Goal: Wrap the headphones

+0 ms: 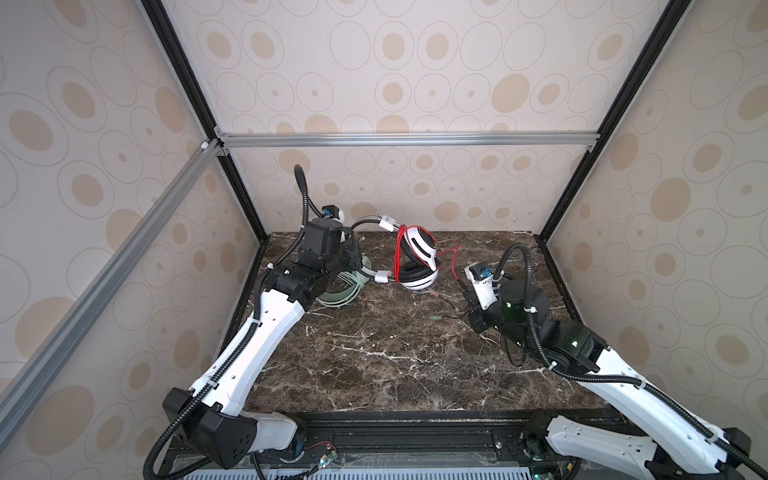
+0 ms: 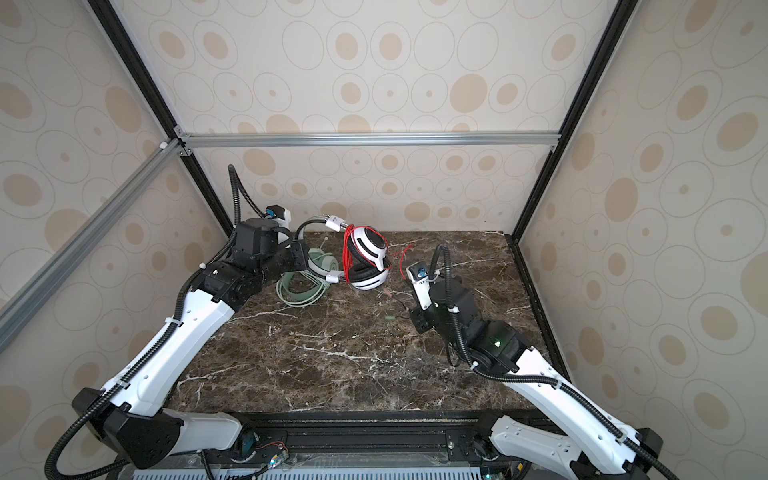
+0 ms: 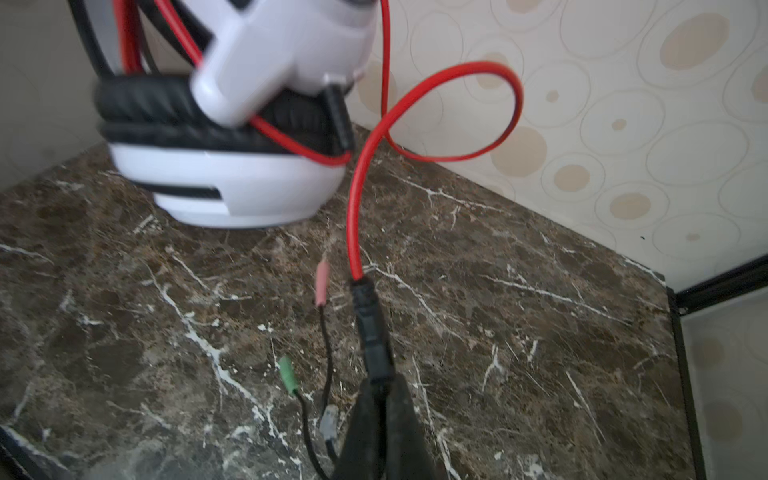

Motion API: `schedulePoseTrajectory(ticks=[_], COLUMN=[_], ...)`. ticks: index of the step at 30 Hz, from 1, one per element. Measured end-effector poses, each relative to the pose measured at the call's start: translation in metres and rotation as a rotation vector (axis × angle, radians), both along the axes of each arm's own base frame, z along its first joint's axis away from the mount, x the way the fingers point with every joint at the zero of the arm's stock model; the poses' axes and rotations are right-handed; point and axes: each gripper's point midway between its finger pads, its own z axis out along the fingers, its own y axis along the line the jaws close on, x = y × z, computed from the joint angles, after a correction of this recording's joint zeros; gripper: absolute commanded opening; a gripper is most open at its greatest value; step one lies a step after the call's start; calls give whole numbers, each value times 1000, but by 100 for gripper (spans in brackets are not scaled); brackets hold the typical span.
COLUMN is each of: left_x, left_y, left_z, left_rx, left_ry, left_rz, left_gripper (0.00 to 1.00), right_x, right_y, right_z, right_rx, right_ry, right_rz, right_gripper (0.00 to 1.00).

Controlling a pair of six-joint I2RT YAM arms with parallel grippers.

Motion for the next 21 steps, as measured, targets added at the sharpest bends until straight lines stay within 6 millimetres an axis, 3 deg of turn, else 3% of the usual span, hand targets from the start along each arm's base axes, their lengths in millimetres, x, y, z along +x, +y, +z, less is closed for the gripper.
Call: schedulePoseTrajectory(ticks=[3, 9, 12, 16, 21], left_x=[-1, -2, -2, -2, -2], left_y=[-2, -5, -6, -7, -9], left_z=[0, 0, 0, 1, 3], left_rx=[-5, -14, -16, -20, -32], left_ry=[2, 6, 7, 3, -2], left_rz=[-10, -28, -31, -37, -42], left_gripper=[0, 0, 0, 0, 0], right_x=[2, 23, 25, 13, -27], right_y=[-4, 15, 27, 36, 30], right_z=[-23, -27, -39, -72, -134], right_rx=[-57, -74, -47, 21, 84], right_ry=[39, 60, 91, 174, 307], right_rz=[-23, -30, -5, 34, 62], right_gripper=[0, 0, 0, 0, 0])
